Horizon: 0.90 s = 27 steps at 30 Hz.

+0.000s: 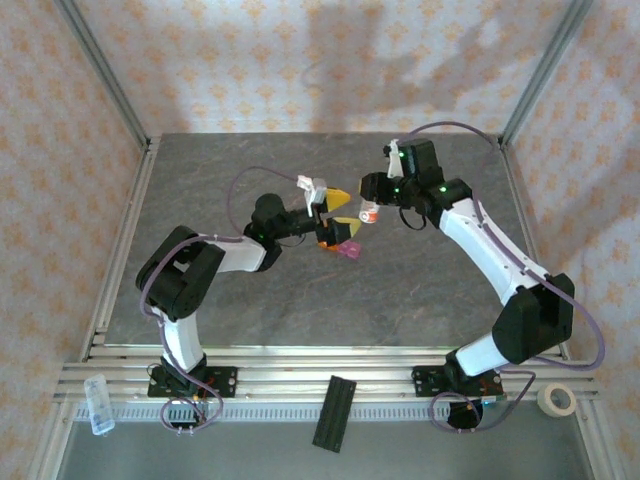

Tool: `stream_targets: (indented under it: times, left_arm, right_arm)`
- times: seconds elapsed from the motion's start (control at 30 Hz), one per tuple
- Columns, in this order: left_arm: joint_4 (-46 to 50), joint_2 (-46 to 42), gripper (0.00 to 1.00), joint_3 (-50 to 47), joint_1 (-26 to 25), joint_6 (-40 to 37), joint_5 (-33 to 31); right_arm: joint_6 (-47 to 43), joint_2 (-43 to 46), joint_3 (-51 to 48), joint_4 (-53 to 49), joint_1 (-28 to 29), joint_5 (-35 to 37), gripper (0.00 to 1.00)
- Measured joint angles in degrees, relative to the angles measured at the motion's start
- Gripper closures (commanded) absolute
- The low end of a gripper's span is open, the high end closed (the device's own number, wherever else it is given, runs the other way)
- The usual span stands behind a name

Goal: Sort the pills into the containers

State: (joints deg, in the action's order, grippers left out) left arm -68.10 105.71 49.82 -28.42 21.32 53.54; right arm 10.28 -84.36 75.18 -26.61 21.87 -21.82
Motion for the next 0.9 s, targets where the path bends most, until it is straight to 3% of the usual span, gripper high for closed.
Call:
stream_targets:
  times: [0.53, 0.73, 0.9]
  left_arm:
    - [3.5, -11.8, 0.0, -9.4, 3.1, -7.2, -15.5]
    - [11.6, -14.9, 0.0, -9.3, 3.3, -11.0, -18.6]
    - [25.8, -16.4, 0.0, -4.3, 3.3, -13.6, -20.0]
  right_arm:
    - [1.7, 0.5, -17.9, 18.4, -1.2, 26.8, 0.77]
    - [2.0, -3.0, -20.3, 25.9, -1.7, 36.0, 0.77]
    - [3.6, -6.4, -23.0, 30.1, -1.8, 41.1, 0.77]
